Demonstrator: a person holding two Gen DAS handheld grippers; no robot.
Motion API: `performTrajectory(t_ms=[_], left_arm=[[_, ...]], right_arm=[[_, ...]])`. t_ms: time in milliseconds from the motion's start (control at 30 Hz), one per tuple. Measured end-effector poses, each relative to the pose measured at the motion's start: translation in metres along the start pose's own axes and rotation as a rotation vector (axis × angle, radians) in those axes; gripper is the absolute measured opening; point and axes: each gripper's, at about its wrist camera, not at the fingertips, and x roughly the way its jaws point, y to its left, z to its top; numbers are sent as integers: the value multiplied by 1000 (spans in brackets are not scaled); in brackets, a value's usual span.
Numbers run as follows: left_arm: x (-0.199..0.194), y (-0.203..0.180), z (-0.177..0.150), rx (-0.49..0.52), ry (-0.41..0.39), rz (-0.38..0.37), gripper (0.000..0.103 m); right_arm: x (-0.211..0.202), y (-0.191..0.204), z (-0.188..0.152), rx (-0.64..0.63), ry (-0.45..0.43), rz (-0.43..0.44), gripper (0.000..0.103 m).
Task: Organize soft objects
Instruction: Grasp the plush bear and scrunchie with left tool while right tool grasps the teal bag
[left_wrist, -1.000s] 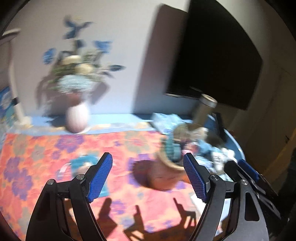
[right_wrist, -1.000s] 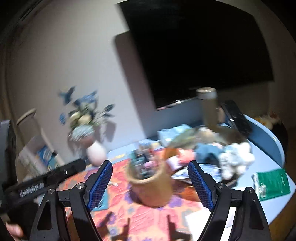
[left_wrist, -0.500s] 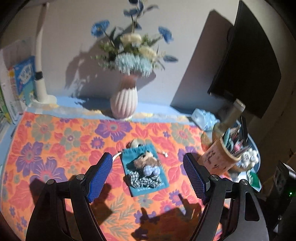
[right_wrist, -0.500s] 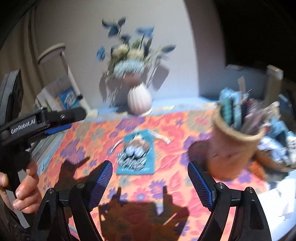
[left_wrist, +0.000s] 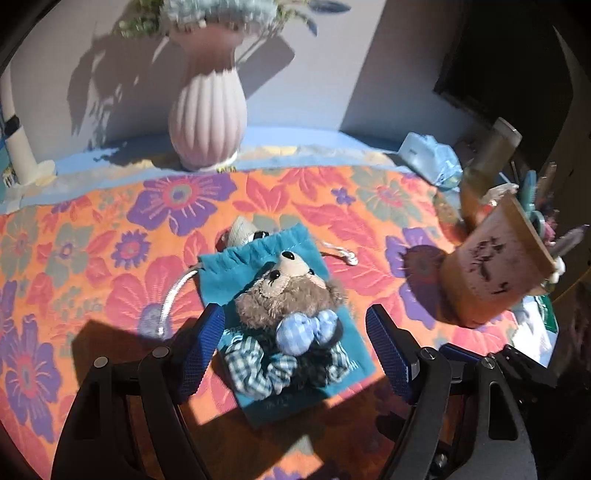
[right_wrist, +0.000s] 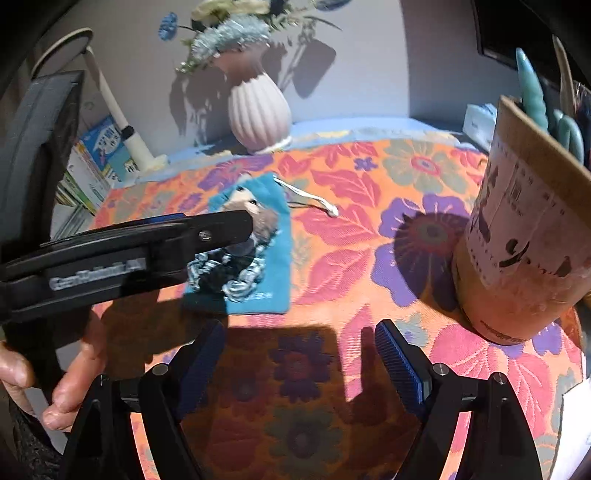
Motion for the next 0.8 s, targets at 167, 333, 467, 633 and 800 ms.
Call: performTrajectory(t_ms=[167,333,467,633,800], left_arm=[[12,-2,-1,18,14,15,50],[-1,9,-3,1,-24,3,44],[-28,30,-5,-53,-73,-4,44],[-51,62,-9,-107,-115,35,44],[-58,100,-16,-180,-149,64,44]], right_arm=[[7,1,4,-12,14,-4,82],[13,7,10,-19,25,27,82],[21,19,17,-46,33,42,82],[45,35,24,-54,56,39,89],[56,45,29,-70,37,-20,100]])
